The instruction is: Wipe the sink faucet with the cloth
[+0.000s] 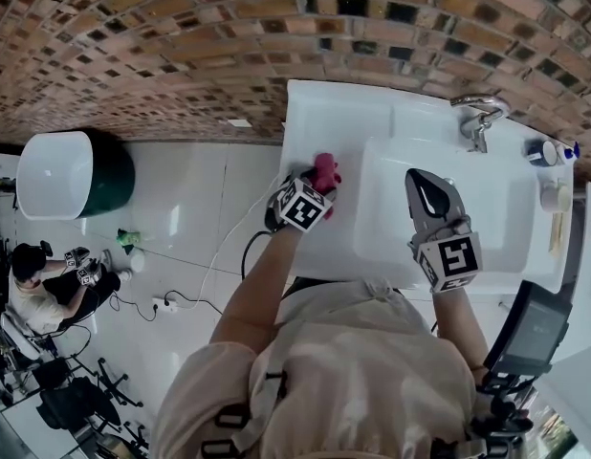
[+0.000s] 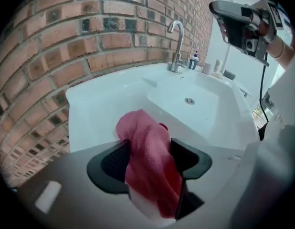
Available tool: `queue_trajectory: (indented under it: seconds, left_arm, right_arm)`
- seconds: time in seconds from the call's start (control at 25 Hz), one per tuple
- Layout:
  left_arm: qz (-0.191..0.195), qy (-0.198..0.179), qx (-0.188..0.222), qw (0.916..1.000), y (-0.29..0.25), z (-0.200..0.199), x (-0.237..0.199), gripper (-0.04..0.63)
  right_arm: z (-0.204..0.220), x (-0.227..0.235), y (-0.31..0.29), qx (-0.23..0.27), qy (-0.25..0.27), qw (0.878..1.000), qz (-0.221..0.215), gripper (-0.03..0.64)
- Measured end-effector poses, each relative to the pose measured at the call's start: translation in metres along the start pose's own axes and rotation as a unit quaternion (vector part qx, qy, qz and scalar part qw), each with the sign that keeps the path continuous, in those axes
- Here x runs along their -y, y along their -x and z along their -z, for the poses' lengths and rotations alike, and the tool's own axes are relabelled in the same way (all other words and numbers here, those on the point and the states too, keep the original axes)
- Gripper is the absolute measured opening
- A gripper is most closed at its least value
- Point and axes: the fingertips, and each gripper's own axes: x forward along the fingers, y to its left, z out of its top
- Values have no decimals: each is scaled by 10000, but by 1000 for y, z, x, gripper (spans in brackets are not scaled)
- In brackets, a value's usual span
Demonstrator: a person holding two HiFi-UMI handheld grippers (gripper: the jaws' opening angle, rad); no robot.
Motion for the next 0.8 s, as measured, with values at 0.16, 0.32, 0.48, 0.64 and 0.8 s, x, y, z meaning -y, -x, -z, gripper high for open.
queue_trajectory:
  seconds: [0.16,0.32,0.48,0.64,0.8]
  left_arm:
    - [101,-89,-55,9999,-6,-1,4,237]
    - [305,-11,-36,9995,-7,-3,3,121]
    - [328,76,115,9994,-3,-15,-2,107]
    - [401,-104,585,9974,12,-67,2,107]
    - [667,-350,1464,9864,33,-151,18,109]
  right_arm:
    - [5,9,0,-45,-66,9999,85,-8]
    - [6,15,0,-40,-107,9999,126,-8]
    - [4,22,4,29,-109,9997,199,-8]
    - [3,35,12,51,-109,9992,375,-8]
    - [-9,53,23,81,-149,9979,623,-8]
